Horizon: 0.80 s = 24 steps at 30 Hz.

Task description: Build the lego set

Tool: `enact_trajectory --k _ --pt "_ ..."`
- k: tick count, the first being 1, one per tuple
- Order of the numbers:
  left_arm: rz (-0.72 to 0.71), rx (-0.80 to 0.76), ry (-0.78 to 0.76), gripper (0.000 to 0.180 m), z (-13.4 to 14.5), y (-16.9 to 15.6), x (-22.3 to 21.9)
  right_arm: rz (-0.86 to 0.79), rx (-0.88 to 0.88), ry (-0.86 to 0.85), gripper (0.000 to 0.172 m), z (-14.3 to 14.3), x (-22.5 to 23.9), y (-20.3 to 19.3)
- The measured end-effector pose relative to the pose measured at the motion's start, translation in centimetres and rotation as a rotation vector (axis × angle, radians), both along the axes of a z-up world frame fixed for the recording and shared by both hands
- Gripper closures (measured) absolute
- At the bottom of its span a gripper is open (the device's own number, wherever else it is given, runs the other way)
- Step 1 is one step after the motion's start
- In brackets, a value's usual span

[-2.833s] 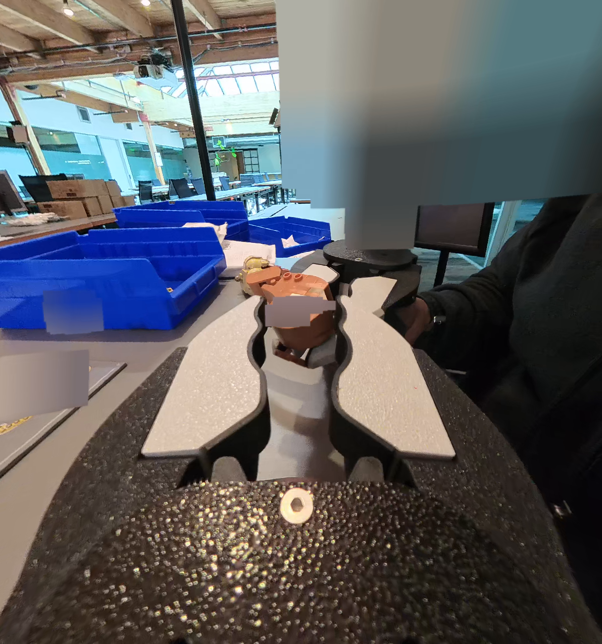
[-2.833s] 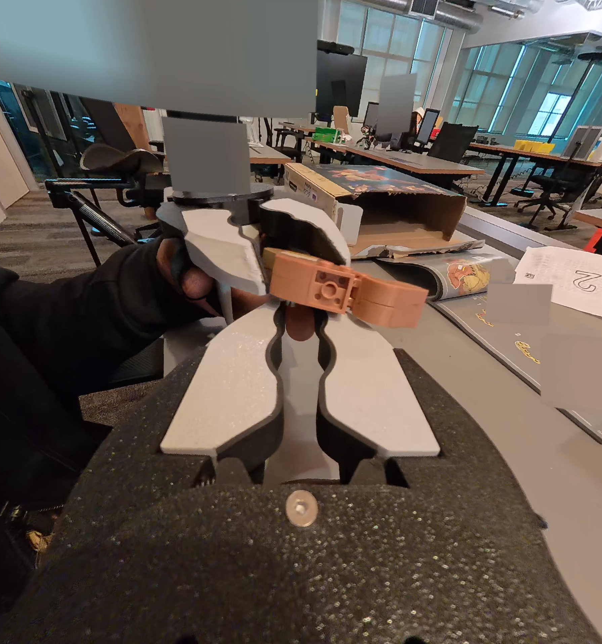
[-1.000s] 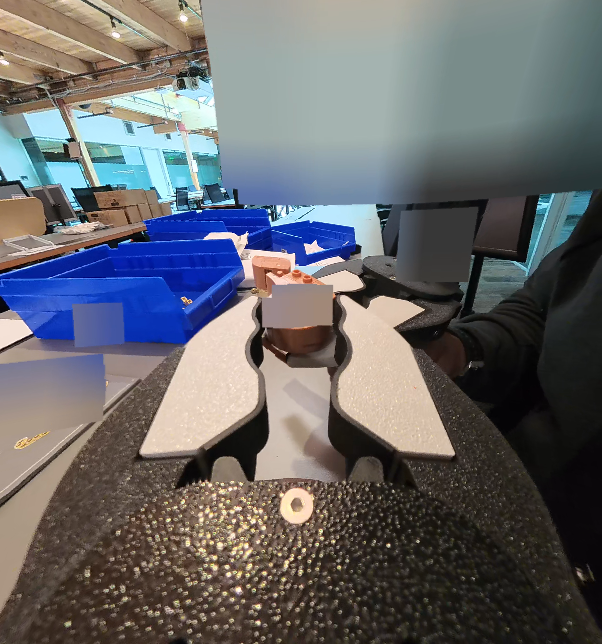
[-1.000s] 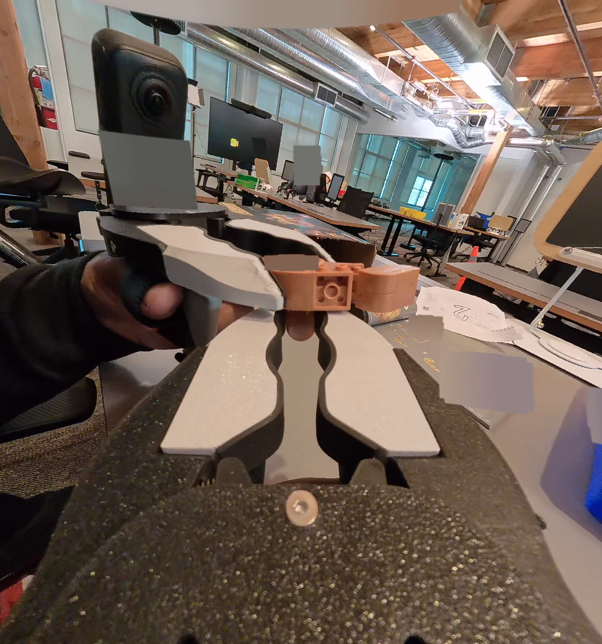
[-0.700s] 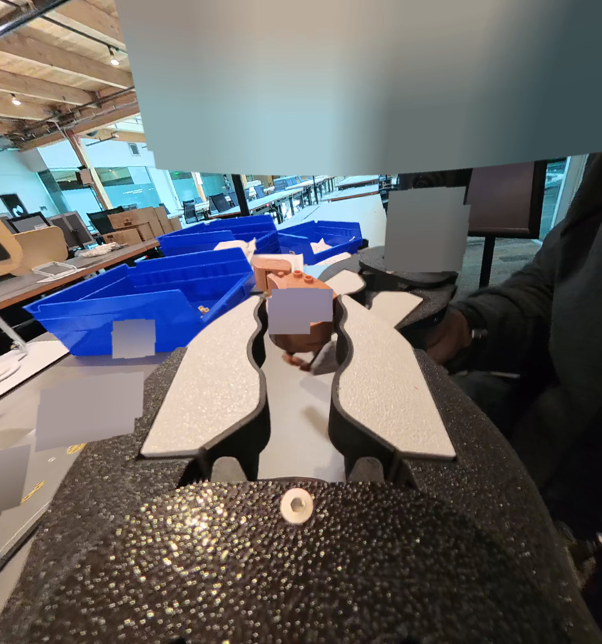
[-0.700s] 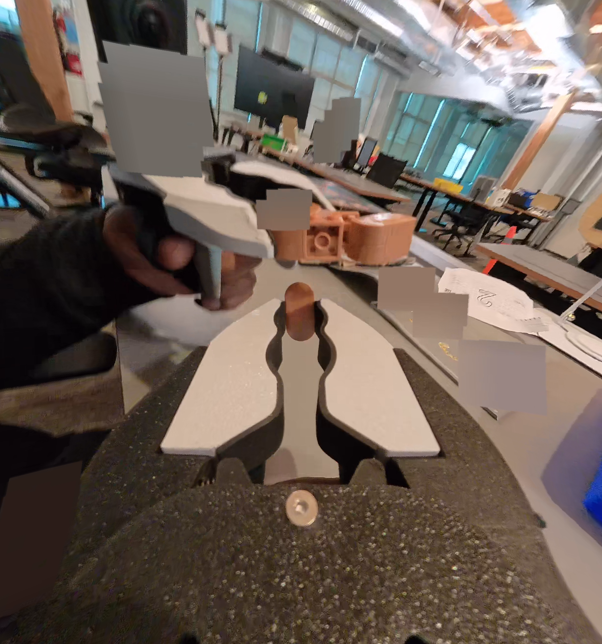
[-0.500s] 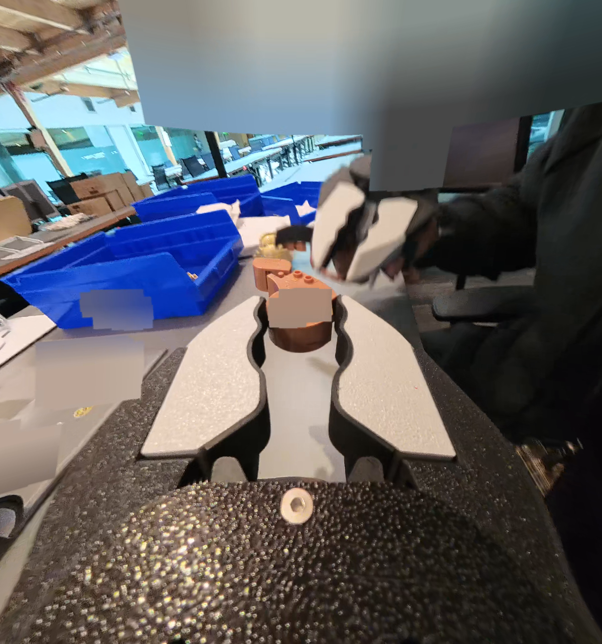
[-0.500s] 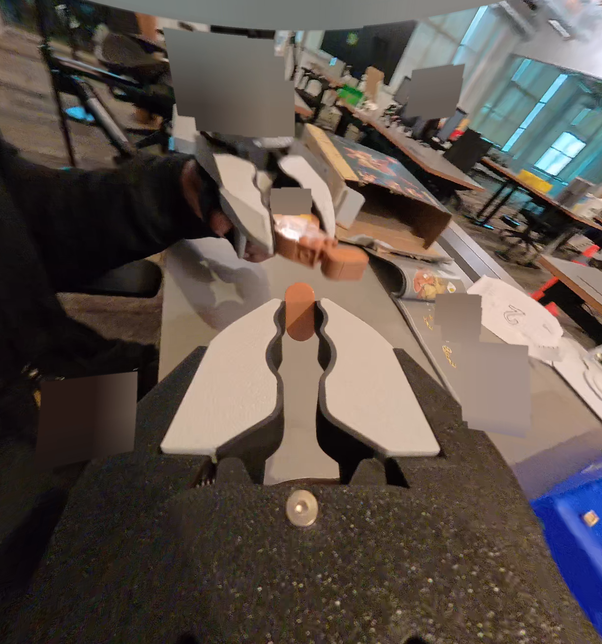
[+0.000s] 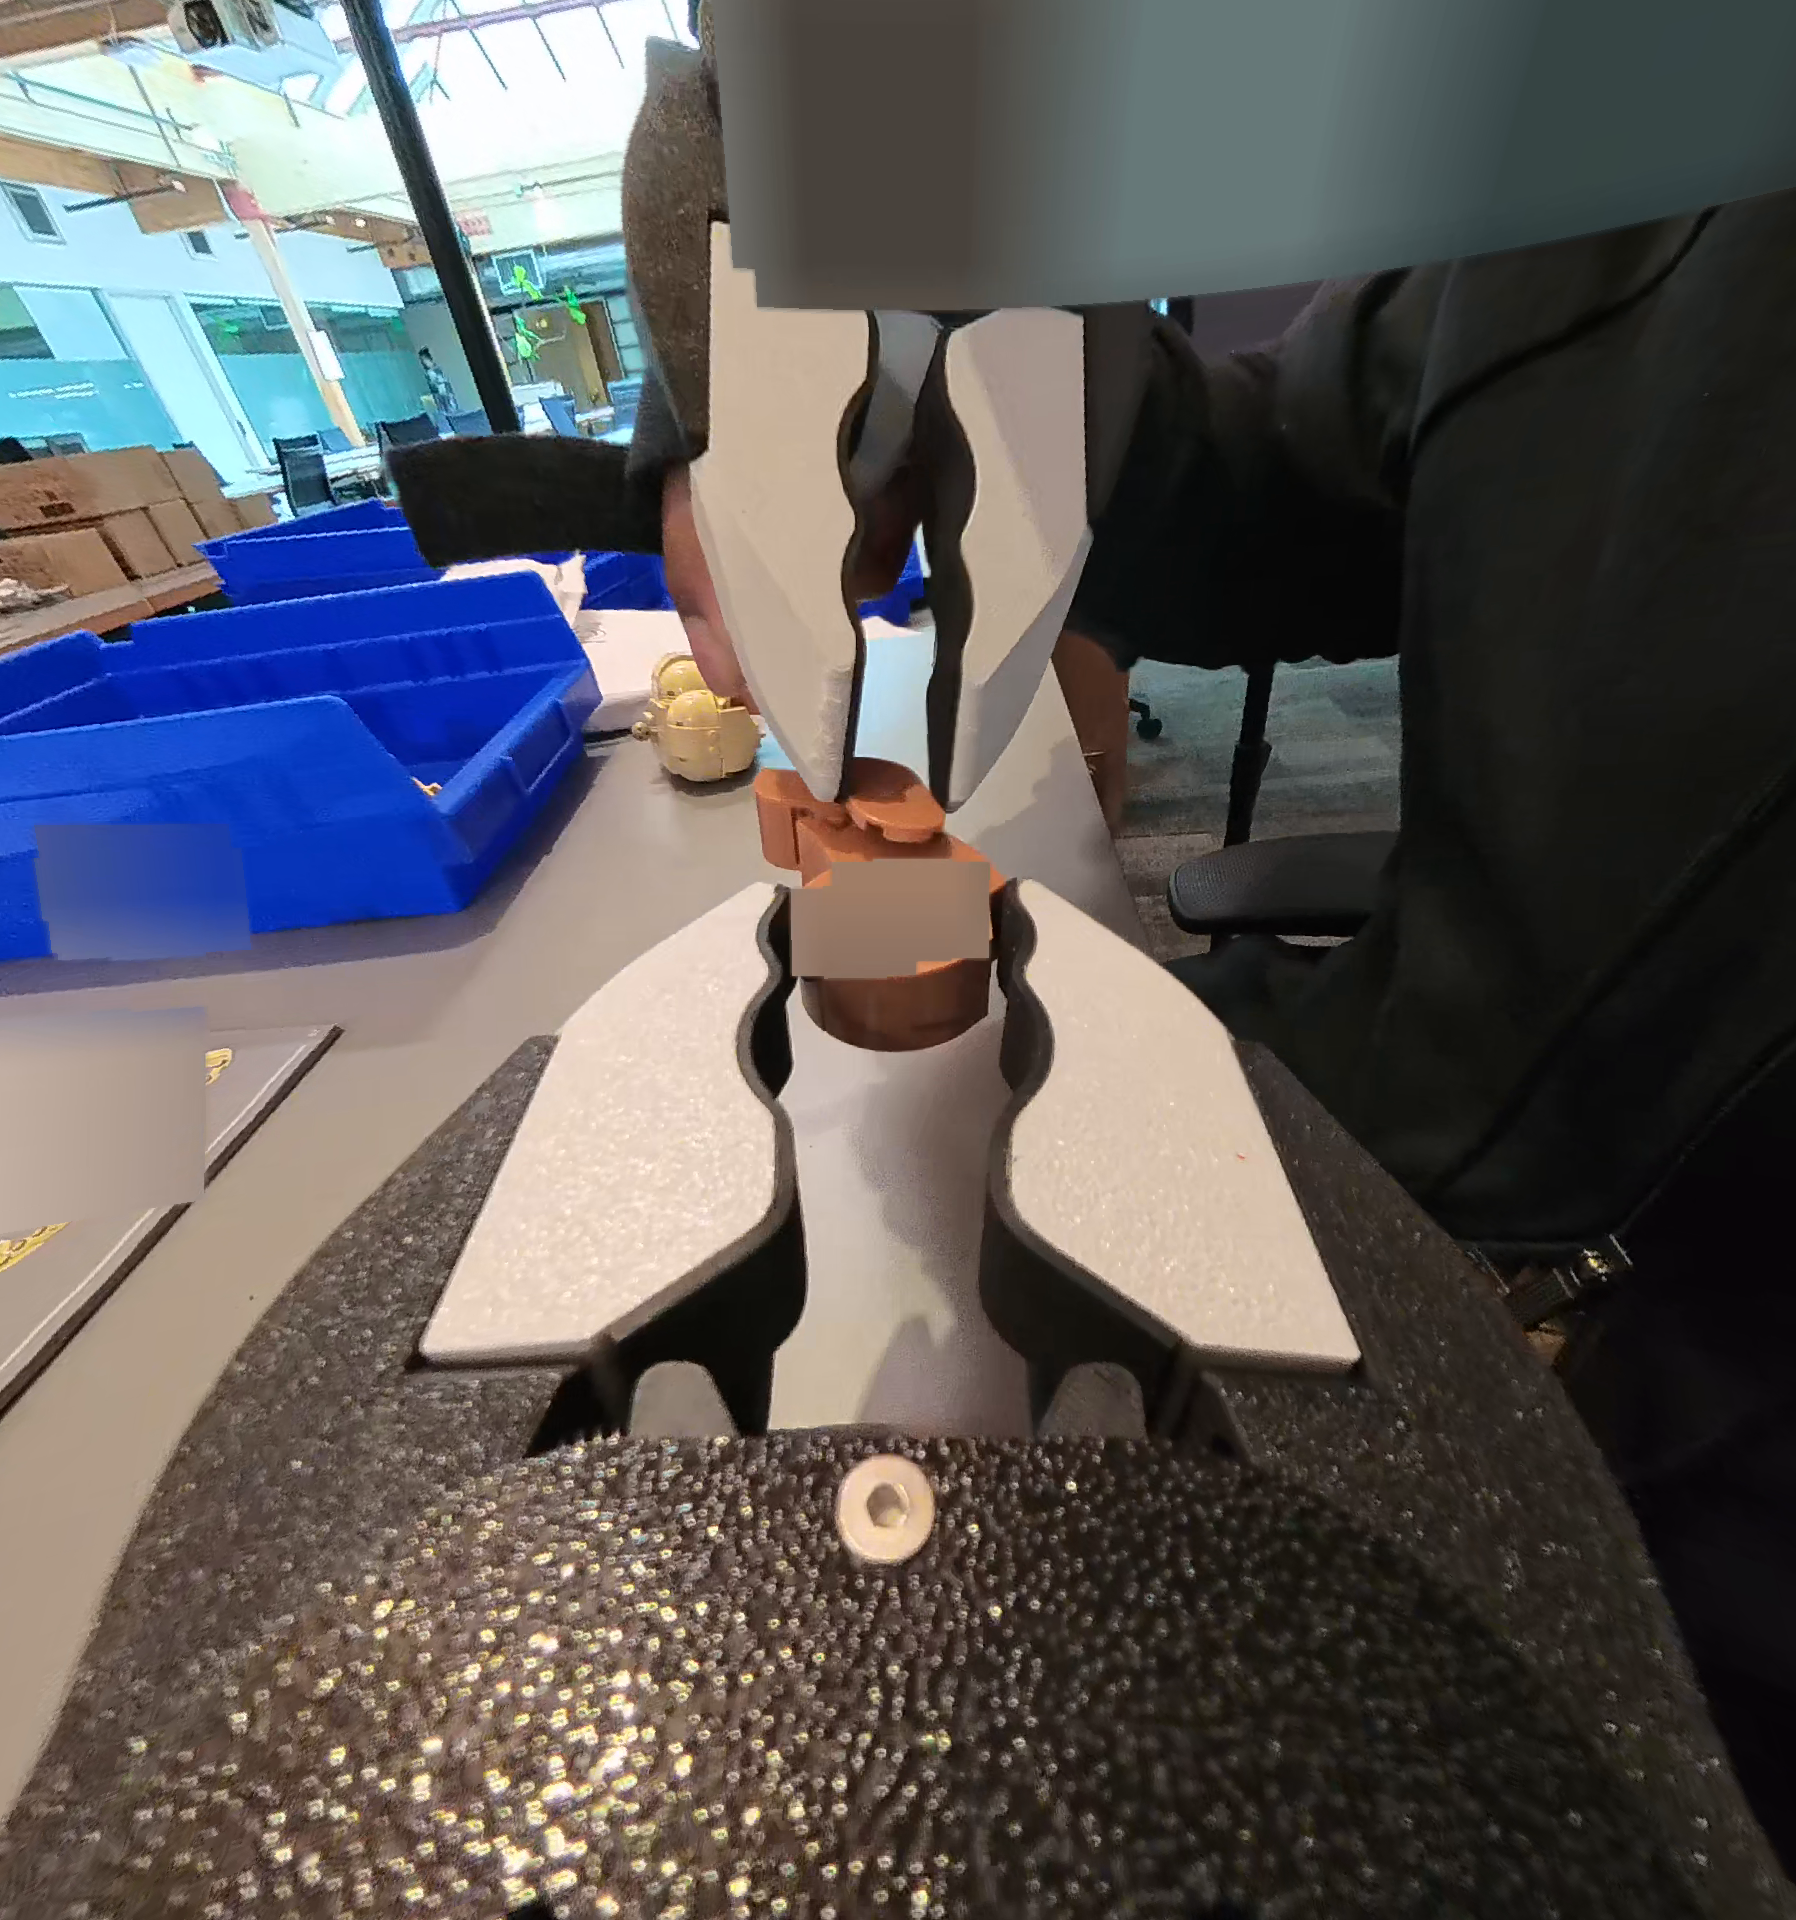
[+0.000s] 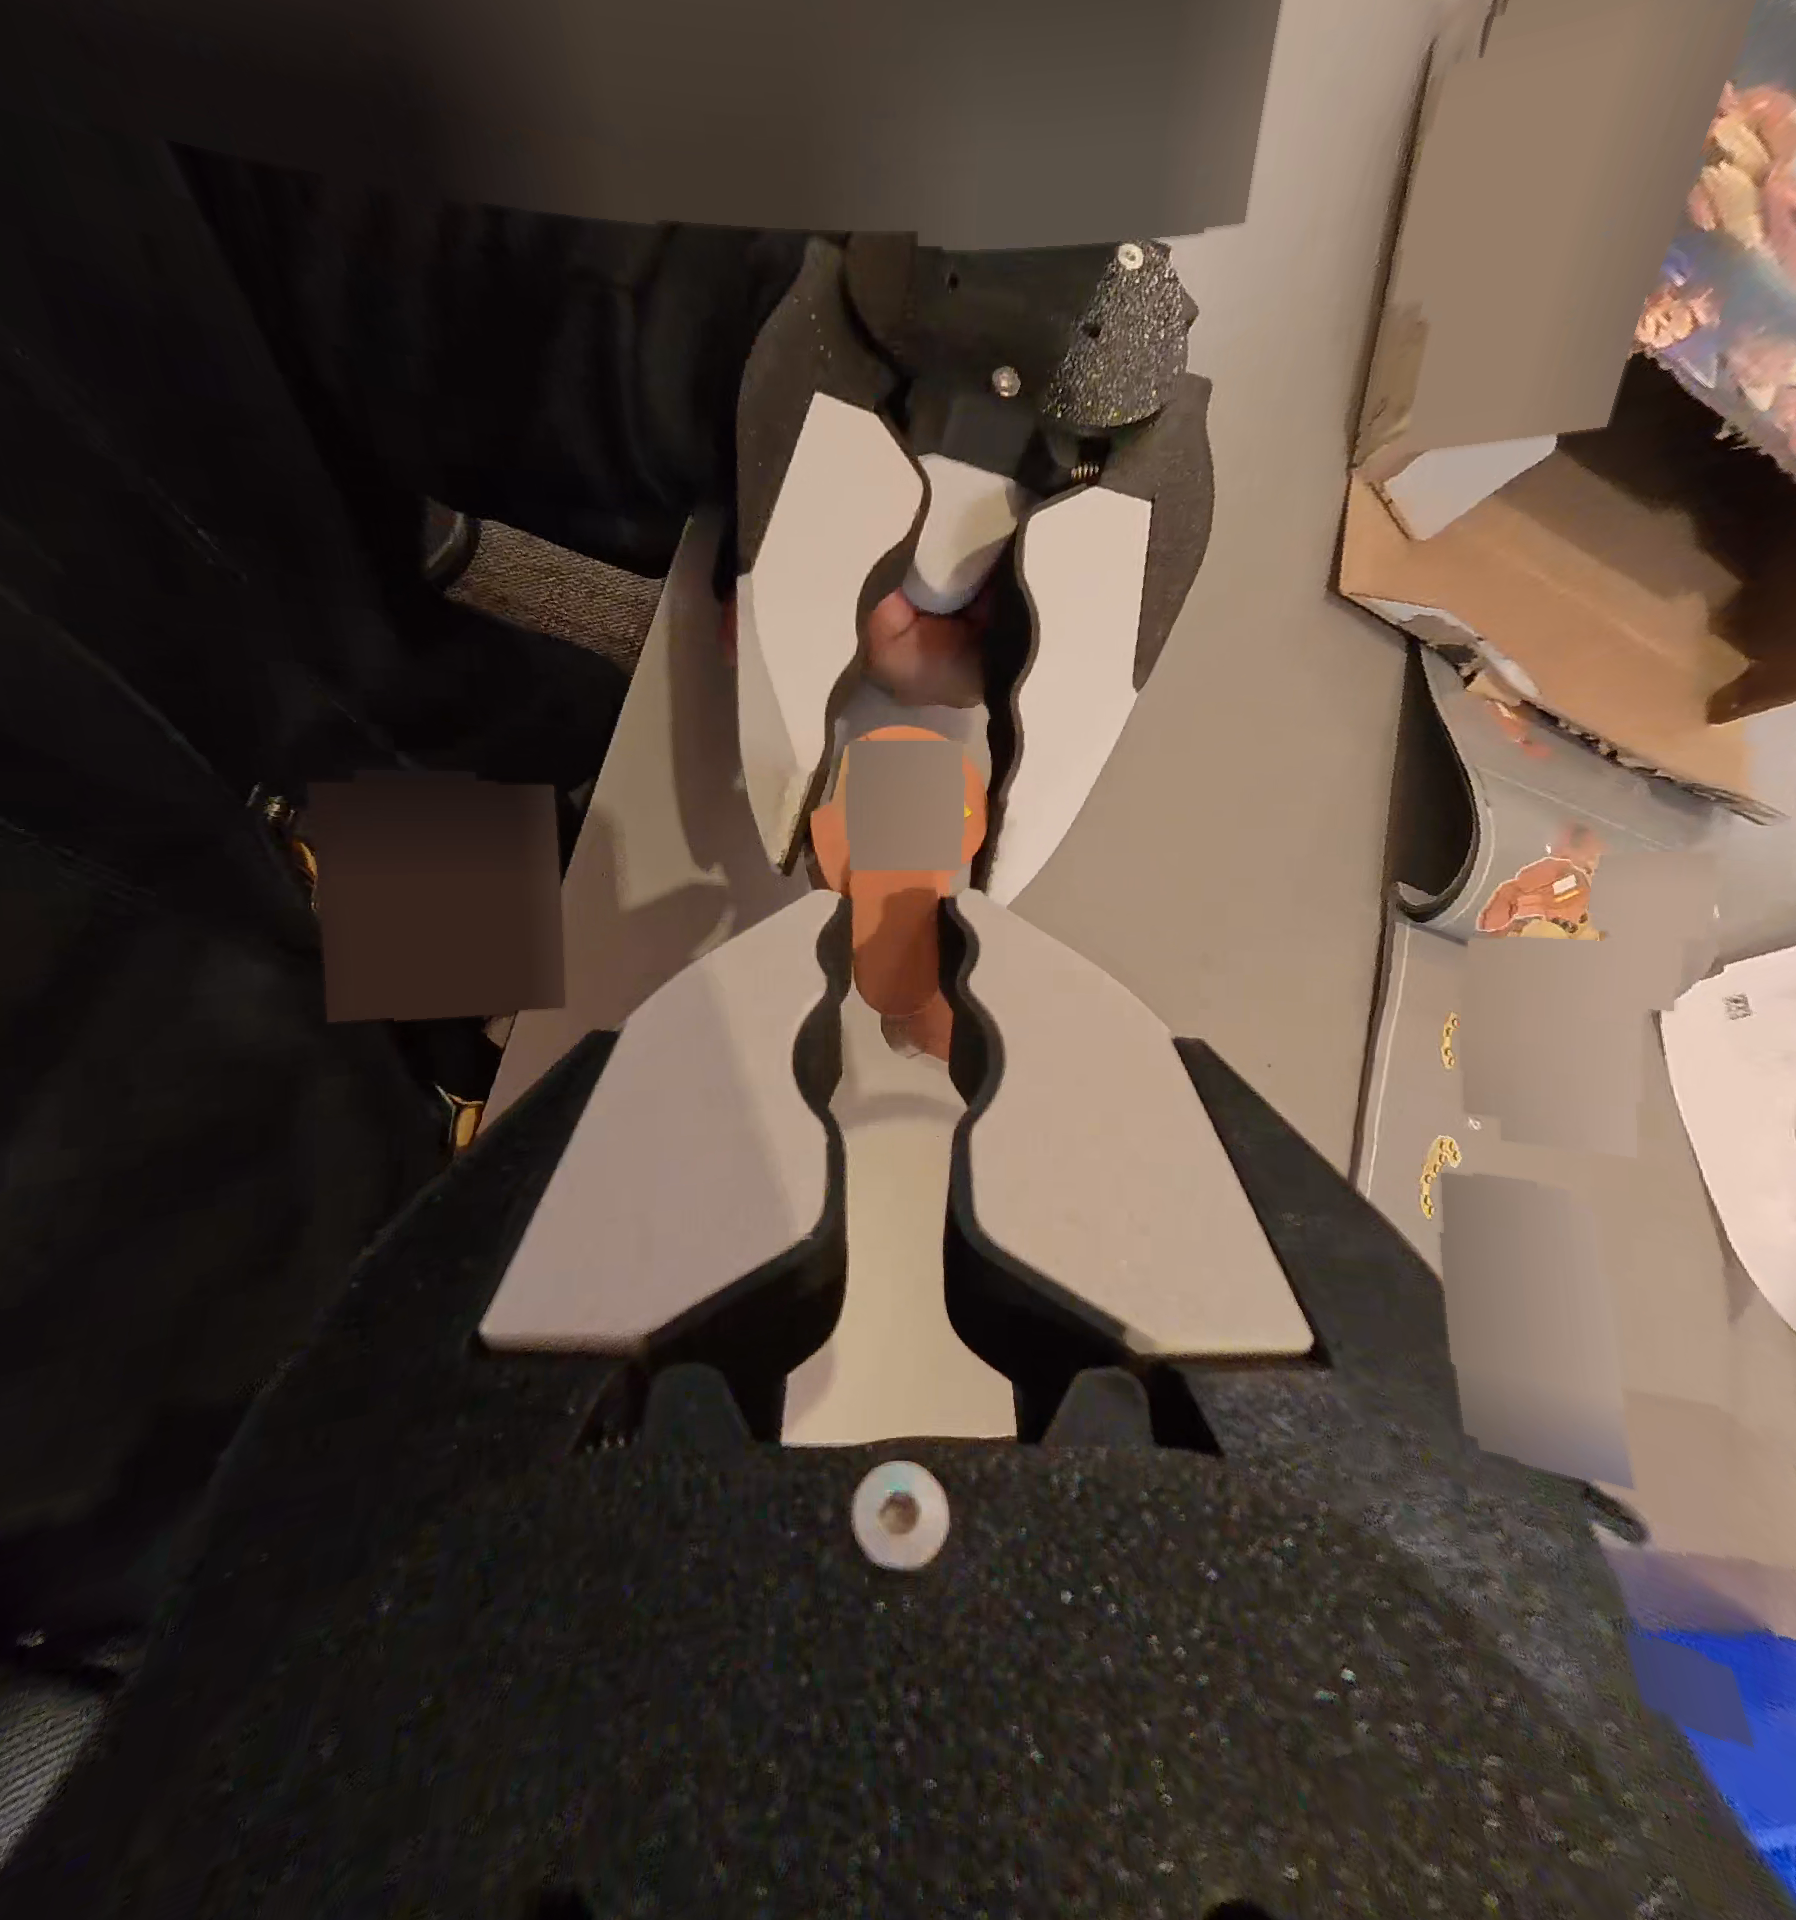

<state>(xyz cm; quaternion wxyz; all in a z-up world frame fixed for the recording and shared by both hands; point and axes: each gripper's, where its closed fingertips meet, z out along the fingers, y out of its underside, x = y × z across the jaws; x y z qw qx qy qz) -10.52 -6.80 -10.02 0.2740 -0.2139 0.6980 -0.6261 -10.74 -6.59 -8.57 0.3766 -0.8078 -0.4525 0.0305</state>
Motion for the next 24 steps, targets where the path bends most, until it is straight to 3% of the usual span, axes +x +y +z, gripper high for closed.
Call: enact_trajectory --k 24 --pt "-0.005 -0.036 -0.007 0.144 0.41 0.27 -0.22 0.056 -0.075 0.011 0.156 0.13 -0.7 0.58"
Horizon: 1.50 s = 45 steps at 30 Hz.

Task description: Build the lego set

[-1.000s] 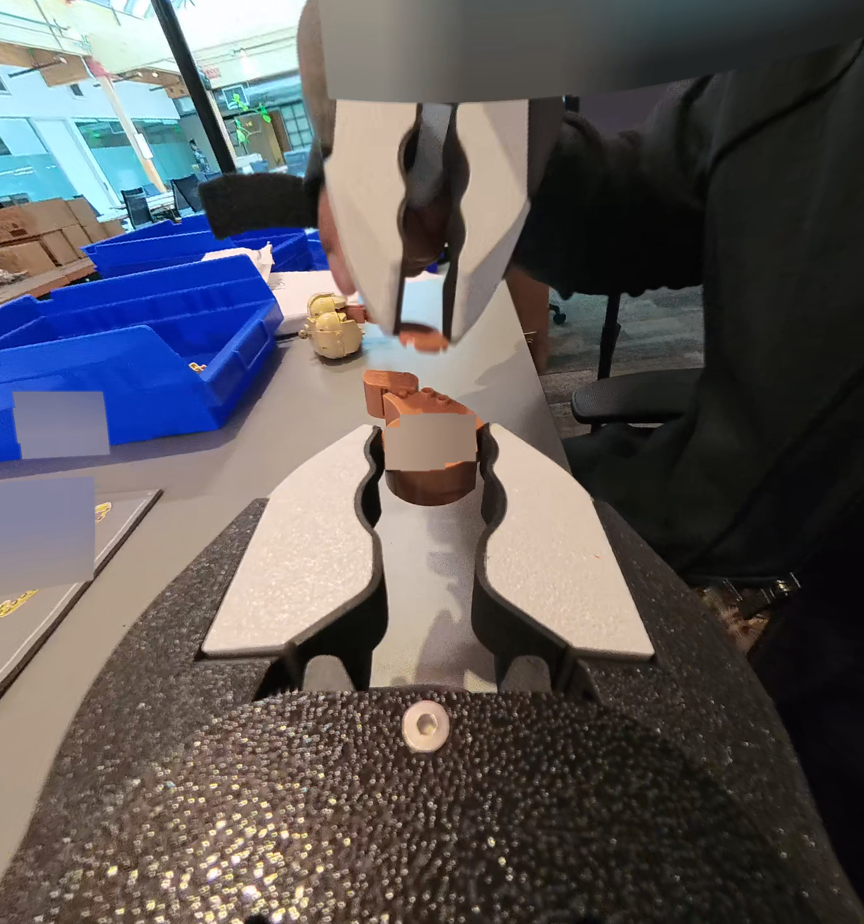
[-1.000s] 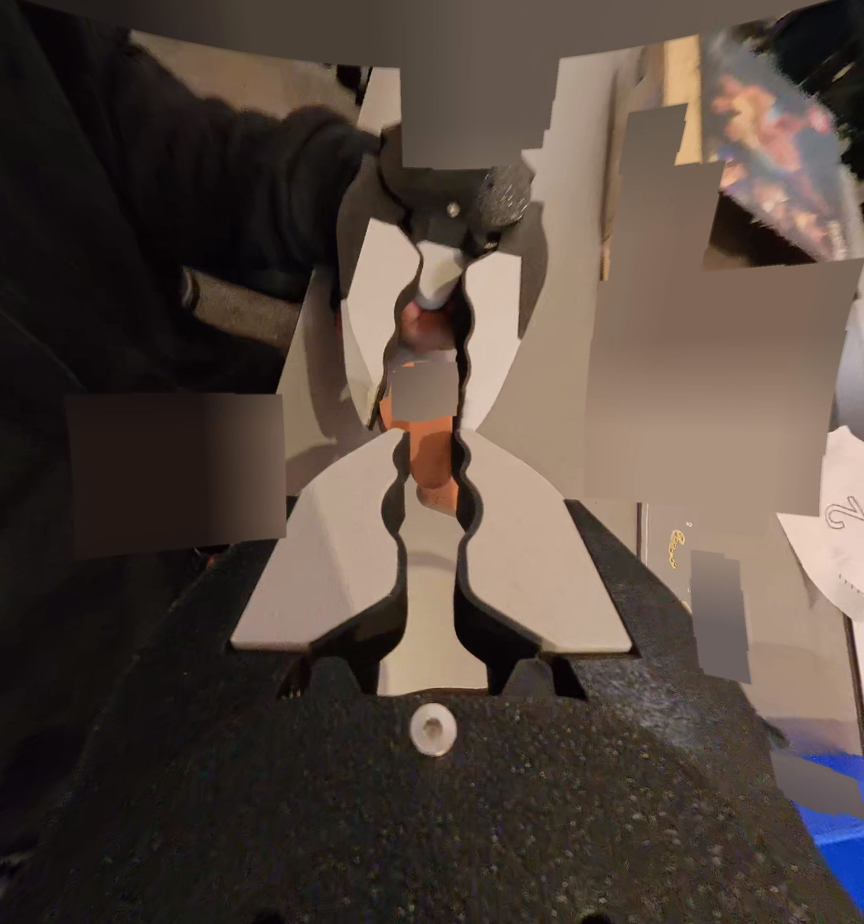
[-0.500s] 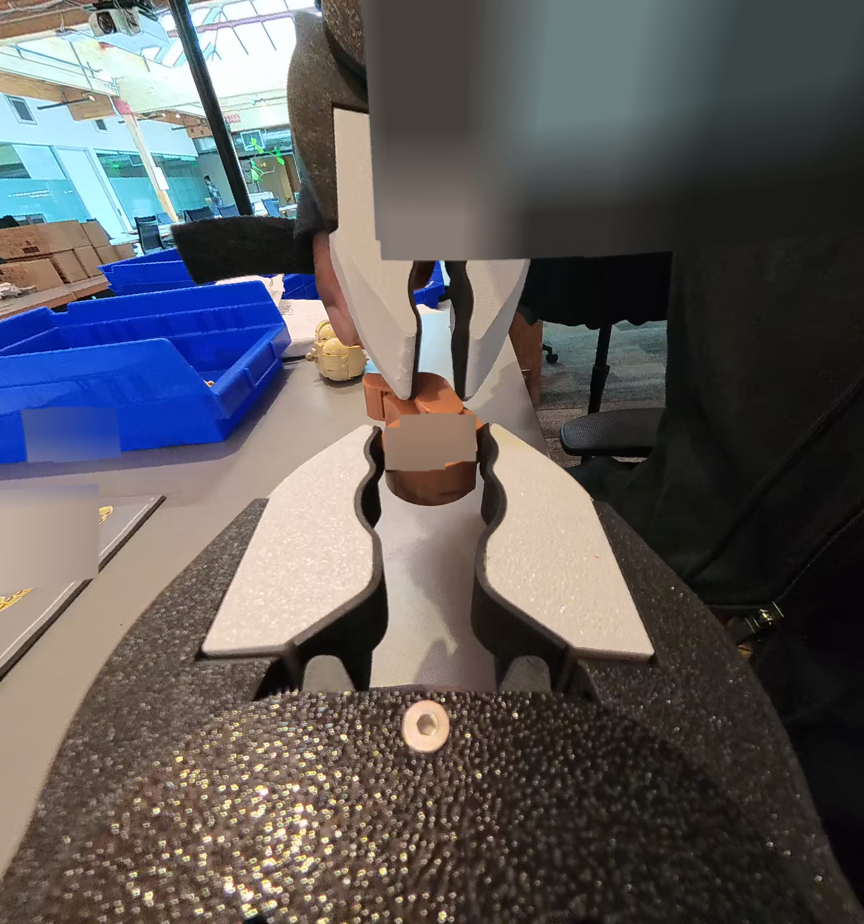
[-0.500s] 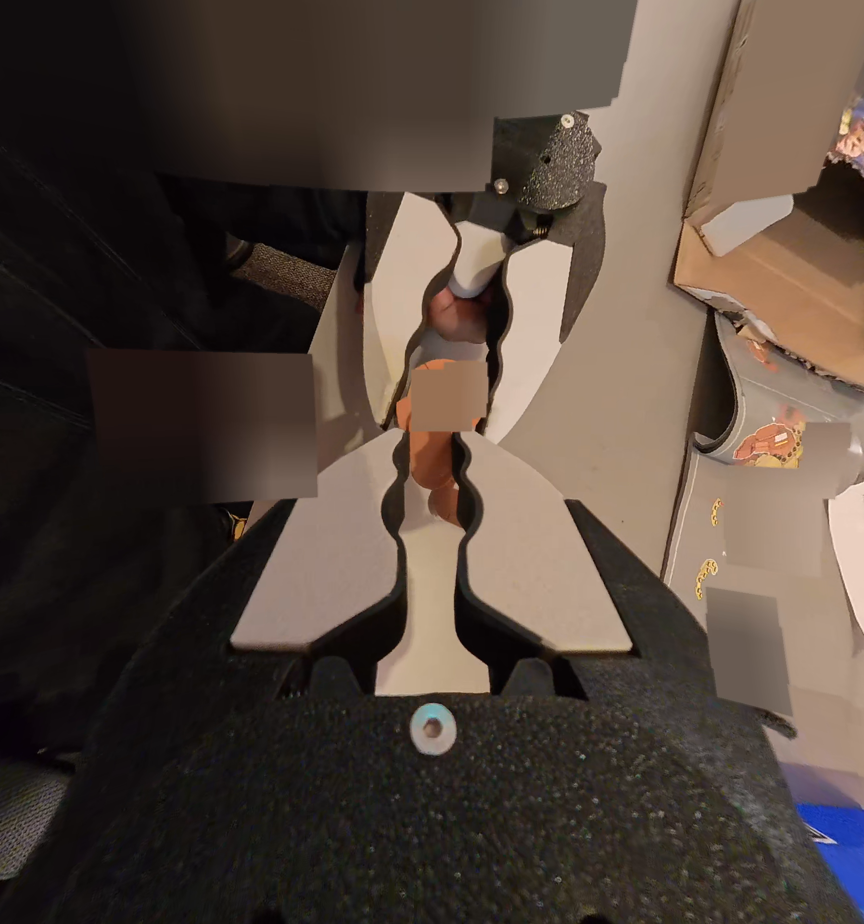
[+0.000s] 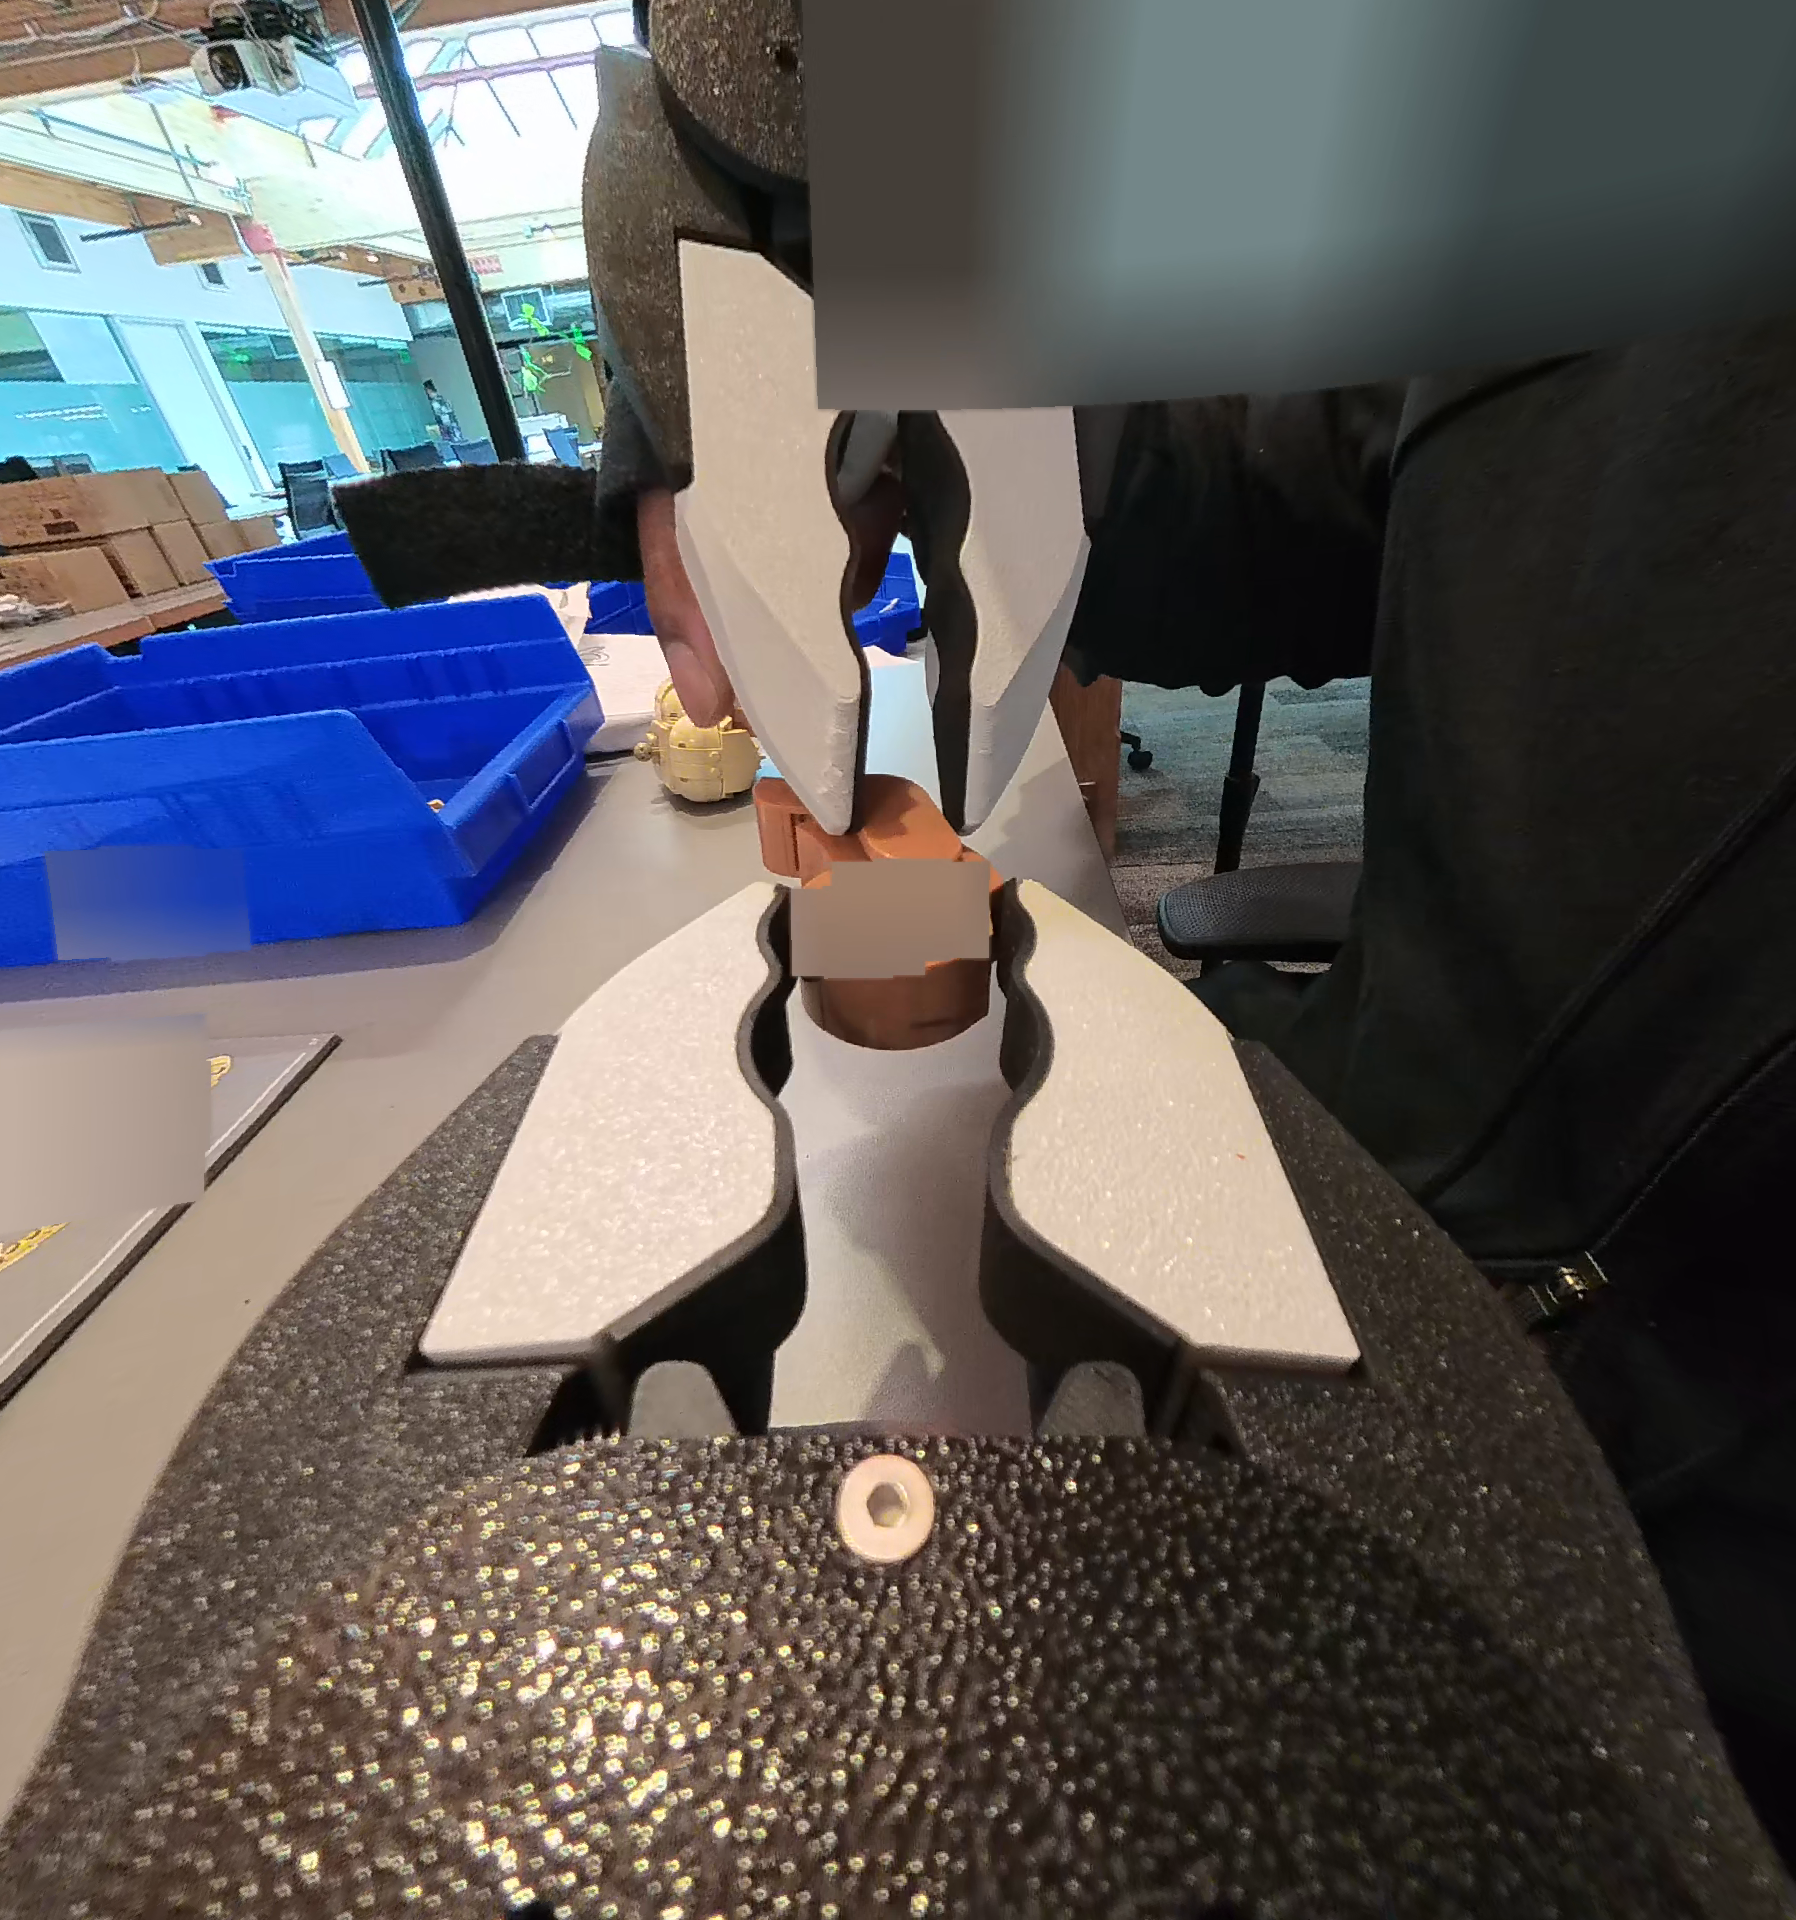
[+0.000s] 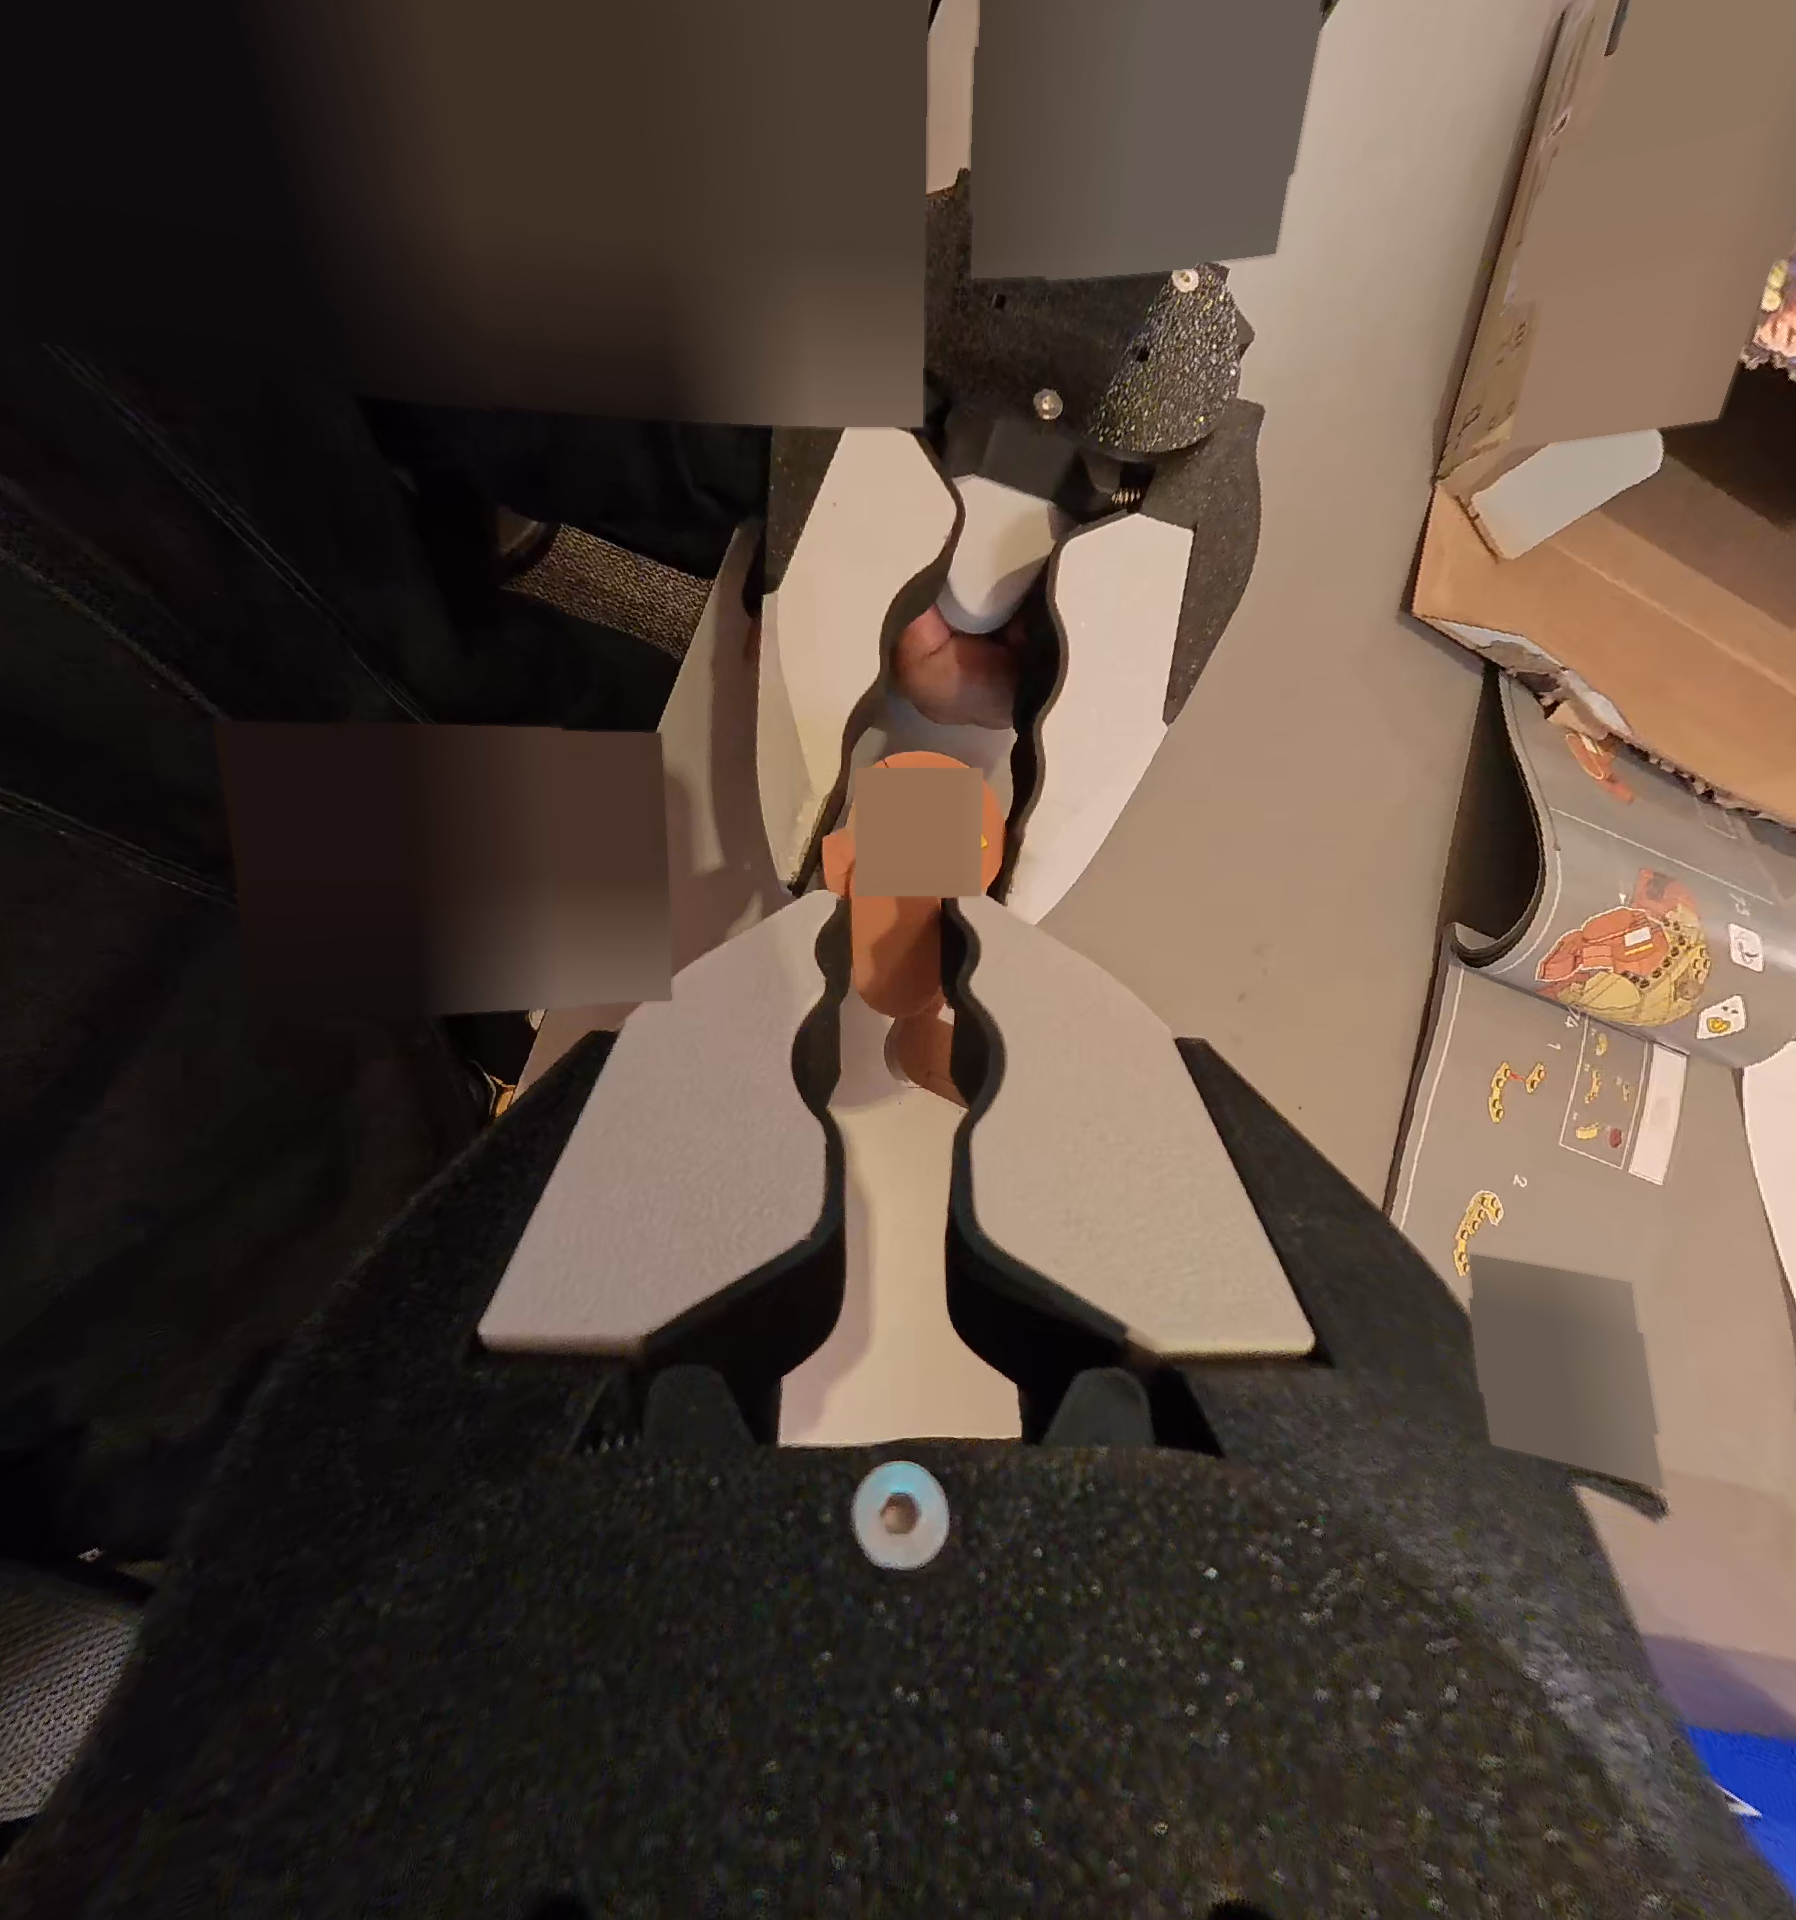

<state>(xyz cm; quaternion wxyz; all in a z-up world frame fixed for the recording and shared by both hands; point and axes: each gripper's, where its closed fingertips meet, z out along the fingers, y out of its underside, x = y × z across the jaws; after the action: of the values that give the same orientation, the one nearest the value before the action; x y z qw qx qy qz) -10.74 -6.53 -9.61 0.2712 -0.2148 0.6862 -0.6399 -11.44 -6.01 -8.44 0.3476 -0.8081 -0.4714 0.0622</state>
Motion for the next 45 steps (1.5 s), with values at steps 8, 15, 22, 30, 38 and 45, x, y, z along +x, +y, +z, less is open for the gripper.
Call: enact_trajectory --k 8,15,22,30,38,45 --pt "-0.009 -0.015 -0.002 0.144 0.2 0.0 -0.1 0.012 0.003 0.023 0.155 0.1 -0.2 0.0" --pt "-0.01 -0.025 -0.006 0.144 0.3 0.0 -0.2 0.03 0.036 0.101 0.144 0.7 -0.7 -0.3" --pt "-0.012 -0.033 -0.005 0.144 0.4 0.1 -0.3 -0.036 0.151 0.256 0.148 1.9 -0.2 -0.6" --pt "-0.019 -0.024 -0.007 0.144 0.3 -0.1 -0.3 -0.014 0.118 0.247 0.151 1.1 -0.5 -0.7" --pt "-0.026 -0.028 -0.013 0.144 0.4 -0.1 -0.5 0.007 0.133 0.255 0.153 1.5 -0.5 -0.7" --pt "0.006 -0.051 -0.01 0.144 0.6 0.5 -0.2 -0.018 0.277 0.377 0.148 3.1 0.9 -1.7"
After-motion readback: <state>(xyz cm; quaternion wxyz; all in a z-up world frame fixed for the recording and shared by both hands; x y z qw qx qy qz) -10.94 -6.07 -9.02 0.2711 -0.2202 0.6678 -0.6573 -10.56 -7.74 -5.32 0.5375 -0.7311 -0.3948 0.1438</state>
